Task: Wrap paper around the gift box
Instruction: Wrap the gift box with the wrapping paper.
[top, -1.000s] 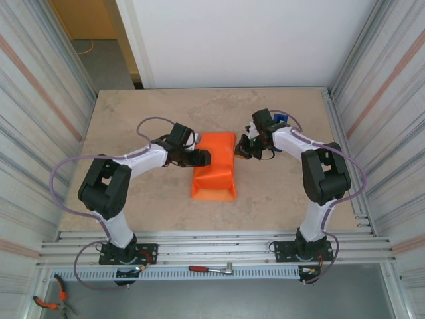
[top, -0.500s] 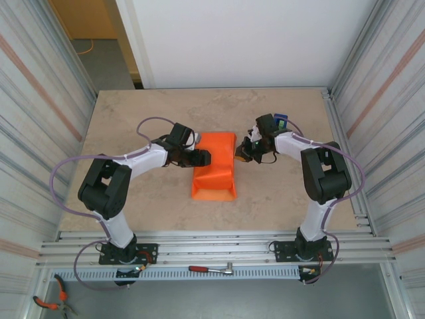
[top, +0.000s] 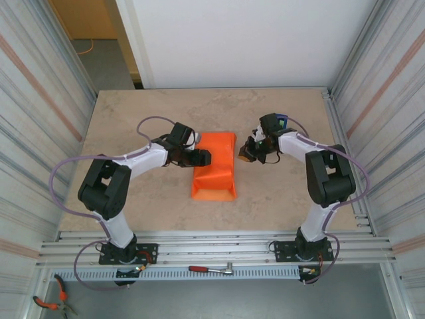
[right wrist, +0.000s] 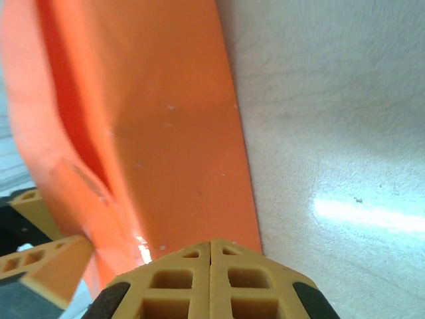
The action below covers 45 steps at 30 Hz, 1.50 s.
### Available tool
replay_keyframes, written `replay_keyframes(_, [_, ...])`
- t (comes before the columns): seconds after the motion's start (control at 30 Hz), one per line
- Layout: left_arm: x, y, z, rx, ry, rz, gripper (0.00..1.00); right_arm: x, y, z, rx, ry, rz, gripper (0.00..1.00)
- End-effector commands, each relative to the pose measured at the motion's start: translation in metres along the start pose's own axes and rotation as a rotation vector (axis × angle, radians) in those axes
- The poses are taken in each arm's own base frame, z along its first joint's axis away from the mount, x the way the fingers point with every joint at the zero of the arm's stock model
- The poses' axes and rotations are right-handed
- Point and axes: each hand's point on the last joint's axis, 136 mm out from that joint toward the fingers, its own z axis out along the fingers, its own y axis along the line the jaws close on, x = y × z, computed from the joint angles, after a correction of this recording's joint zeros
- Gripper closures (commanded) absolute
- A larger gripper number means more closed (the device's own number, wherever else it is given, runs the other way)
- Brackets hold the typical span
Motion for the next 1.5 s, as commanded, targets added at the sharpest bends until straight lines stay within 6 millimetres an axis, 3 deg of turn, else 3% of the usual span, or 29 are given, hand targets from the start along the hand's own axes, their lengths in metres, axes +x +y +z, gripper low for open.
replay_keyframes(0.0, [0.024, 0.007, -0.004, -0.062, 0.092, 0.004, 0.3, -0.012, 0.021, -0.022, -0.018, -0.057, -0.046, 1.0])
replay_keyframes(0.13, [0.007, -0.003, -0.014, -0.015, 0.063, -0.005, 0.27, -0.015, 0.044, -0.022, -0.068, -0.062, -0.078, 1.0])
replay_keyframes(0.3, [-0.016, -0.015, -0.033, 0.061, 0.006, -0.025, 0.22, -0.015, 0.067, -0.008, -0.094, -0.041, -0.112, 1.0])
replay_keyframes(0.57, [-0.031, -0.012, -0.063, 0.127, -0.097, -0.112, 0.16, -0.021, 0.072, 0.021, -0.093, -0.026, -0.101, 1.0])
replay_keyframes(0.83, [-0.018, 0.002, -0.079, 0.15, -0.165, -0.191, 0.14, -0.024, 0.052, 0.037, -0.059, -0.008, -0.067, 1.0])
replay_keyframes(1.1, [0.008, 0.015, -0.083, 0.152, -0.201, -0.207, 0.12, -0.019, 0.08, 0.011, -0.123, -0.039, -0.119, 1.0])
replay_keyframes(1.27, [0.029, 0.022, -0.082, 0.149, -0.196, -0.209, 0.11, -0.002, 0.082, -0.011, -0.086, -0.088, -0.156, 0.67])
replay_keyframes(1.47, [0.063, 0.031, -0.081, 0.099, -0.187, -0.197, 0.11, 0.034, 0.055, -0.026, 0.037, -0.141, -0.184, 0.55])
